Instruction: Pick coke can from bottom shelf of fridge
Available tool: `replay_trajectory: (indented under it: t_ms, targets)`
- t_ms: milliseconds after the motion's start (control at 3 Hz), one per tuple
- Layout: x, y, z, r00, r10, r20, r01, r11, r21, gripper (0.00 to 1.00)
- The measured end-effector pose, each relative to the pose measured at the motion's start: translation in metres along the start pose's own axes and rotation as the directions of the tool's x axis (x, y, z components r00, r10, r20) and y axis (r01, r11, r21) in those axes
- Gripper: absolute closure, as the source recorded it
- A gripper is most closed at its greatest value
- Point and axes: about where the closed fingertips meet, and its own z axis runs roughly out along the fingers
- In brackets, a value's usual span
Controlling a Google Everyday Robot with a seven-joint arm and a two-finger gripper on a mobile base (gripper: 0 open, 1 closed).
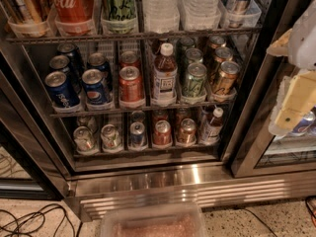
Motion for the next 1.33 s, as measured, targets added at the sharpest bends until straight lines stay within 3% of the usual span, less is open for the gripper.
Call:
replay_trajectory:
  t_ms: [333,667,1000,1333]
  targets:
    - [0.000,0.000,0.000,1.000,0.000,0.000,0.000,1.0000,0.000,0.00]
    - [-0.003,0.003,0.014,0.999,0.010,0.046,-0.010,0.9999,-0.005,0.19]
    - [-0.011,0.018,0.049,0.990,0.043,0.134,-0.041,0.9990,-0.017,0.42]
    - [-0.024,0.034,0.098,0.971,0.088,0.221,-0.083,0.9961,-0.028,0.65]
